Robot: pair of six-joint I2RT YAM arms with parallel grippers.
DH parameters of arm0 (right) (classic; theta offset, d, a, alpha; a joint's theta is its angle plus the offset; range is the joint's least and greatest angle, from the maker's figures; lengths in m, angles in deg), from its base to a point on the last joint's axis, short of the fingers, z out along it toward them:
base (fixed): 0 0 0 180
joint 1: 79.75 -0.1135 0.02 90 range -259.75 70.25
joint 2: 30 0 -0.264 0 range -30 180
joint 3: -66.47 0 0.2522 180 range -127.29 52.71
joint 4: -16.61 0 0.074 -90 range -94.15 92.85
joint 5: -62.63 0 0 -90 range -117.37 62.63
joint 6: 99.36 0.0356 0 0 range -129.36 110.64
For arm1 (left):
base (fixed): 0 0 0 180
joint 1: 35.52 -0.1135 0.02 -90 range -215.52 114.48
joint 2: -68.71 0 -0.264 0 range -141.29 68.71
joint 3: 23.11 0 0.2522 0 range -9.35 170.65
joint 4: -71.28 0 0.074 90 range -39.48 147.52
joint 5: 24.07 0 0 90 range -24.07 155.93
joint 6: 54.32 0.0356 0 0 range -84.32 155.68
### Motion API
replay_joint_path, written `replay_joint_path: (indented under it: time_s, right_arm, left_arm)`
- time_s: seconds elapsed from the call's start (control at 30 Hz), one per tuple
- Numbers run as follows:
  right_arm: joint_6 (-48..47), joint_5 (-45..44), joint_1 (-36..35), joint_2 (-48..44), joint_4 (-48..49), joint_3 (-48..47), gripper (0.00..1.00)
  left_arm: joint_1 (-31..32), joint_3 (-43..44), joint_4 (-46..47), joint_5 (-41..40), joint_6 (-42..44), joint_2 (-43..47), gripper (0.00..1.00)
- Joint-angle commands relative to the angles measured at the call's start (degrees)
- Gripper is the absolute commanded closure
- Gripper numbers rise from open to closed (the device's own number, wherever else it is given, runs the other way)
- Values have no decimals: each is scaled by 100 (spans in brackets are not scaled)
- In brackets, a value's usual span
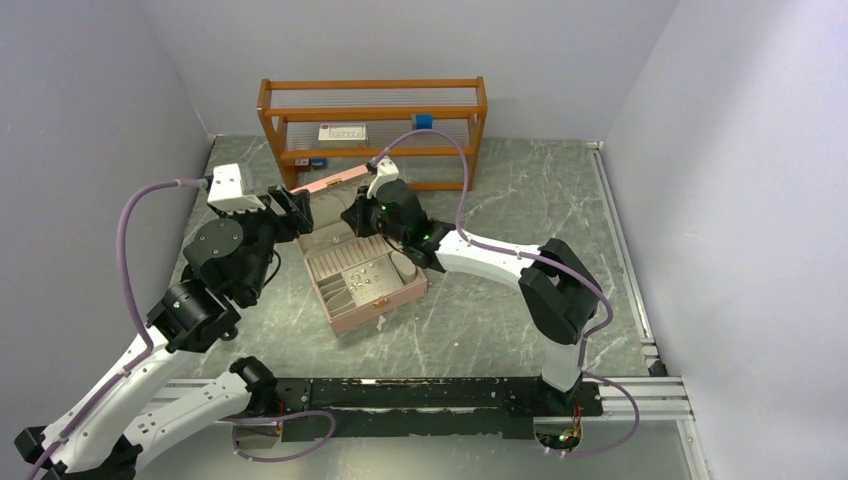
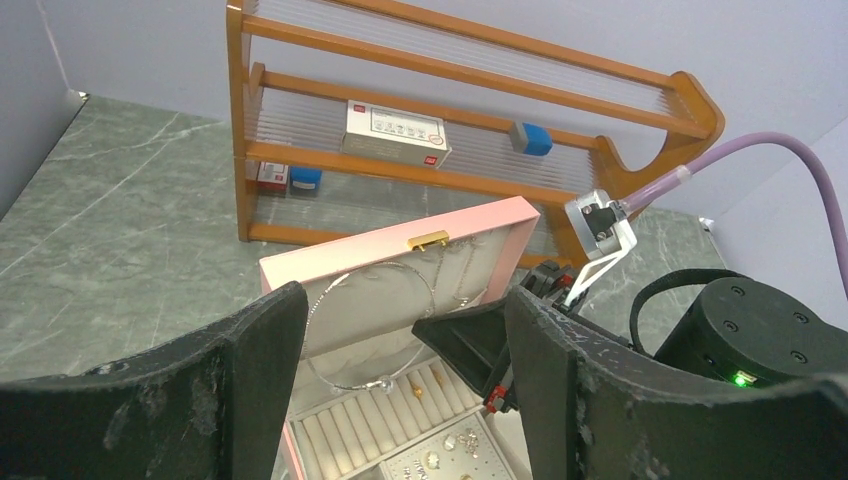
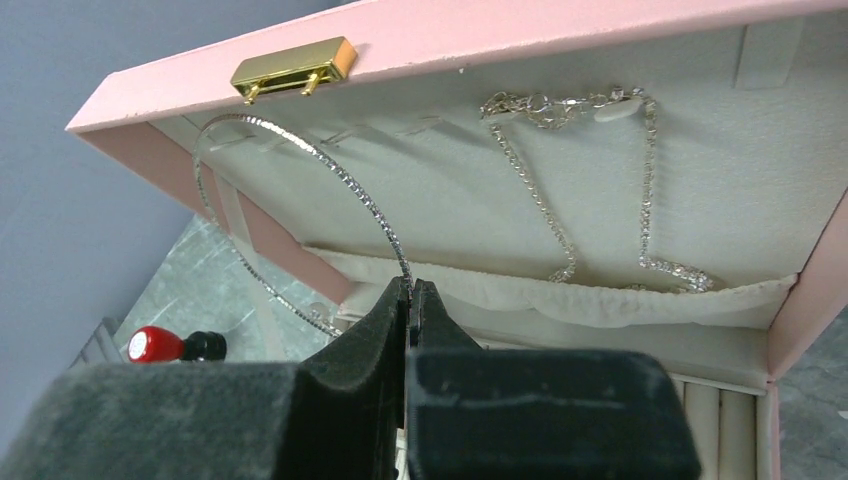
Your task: Organize the mixed jewelry
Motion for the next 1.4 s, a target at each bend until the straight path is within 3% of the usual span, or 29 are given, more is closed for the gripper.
replay_joint_path:
  time_s: [0.0, 1.23, 1.37]
  right_arm:
    - [-105, -261, -12, 144, 37, -154, 100]
    - [372, -438, -4, 285, -176, -522, 100]
    - [398, -561, -4, 370, -365, -608, 94]
  left_arm:
    - [25, -3, 1, 11, -11, 0, 24]
    - [25, 9, -113, 91, -42, -50, 23]
    - [23, 16, -130, 91, -43, -37, 23]
